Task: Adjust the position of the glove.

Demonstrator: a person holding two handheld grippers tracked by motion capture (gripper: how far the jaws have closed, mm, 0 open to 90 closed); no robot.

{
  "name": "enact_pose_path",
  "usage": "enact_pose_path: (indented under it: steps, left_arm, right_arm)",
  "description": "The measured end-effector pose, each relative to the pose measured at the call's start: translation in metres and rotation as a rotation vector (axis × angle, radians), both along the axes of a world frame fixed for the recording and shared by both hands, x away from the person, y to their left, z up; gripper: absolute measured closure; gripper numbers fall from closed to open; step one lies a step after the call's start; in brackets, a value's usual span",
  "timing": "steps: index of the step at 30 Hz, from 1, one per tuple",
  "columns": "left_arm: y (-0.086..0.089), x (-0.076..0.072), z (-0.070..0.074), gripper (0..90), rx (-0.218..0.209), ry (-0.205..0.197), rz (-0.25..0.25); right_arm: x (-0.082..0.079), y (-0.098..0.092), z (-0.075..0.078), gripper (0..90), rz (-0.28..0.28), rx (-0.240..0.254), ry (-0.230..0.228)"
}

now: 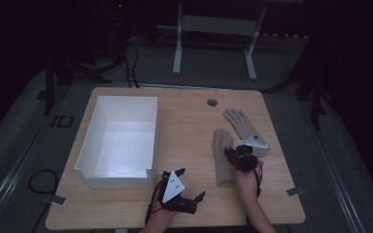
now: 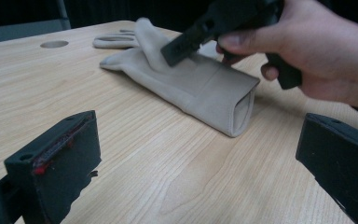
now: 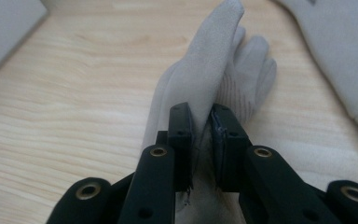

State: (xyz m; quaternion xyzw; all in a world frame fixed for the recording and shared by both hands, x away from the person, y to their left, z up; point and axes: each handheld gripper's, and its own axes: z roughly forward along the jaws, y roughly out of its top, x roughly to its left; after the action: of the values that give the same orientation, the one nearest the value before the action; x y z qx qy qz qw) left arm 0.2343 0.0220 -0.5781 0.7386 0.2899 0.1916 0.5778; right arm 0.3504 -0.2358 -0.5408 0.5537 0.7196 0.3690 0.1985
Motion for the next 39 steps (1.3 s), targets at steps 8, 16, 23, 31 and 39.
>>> enact_pose_path:
  steps: [8, 16, 23, 31, 39]
  left_arm:
    - [0.000, 0.000, 0.000, 0.1, 0.003, 0.000, -0.003]
    - [0.000, 0.000, 0.000, 0.2, 0.001, 0.002, -0.005]
    - [0.000, 0.000, 0.000, 0.2, 0.000, 0.001, -0.007]
    - [0.000, 0.001, 0.000, 0.1, -0.001, 0.005, -0.007]
    - [0.000, 0.001, 0.000, 0.2, -0.003, 0.004, -0.004]
  right_arm:
    - [0.003, -0.001, -0.022, 73.5, 0.003, -0.011, 0.016]
    - [0.004, 0.001, -0.019, 65.7, 0.015, -0.022, -0.005]
    - [0.003, -0.011, 0.002, 59.3, 0.098, -0.011, -0.093]
    - [0.023, -0.052, 0.033, 60.8, 0.106, -0.029, -0.149]
    - [0.046, -0.084, 0.041, 56.3, 0.081, -0.106, -0.158]
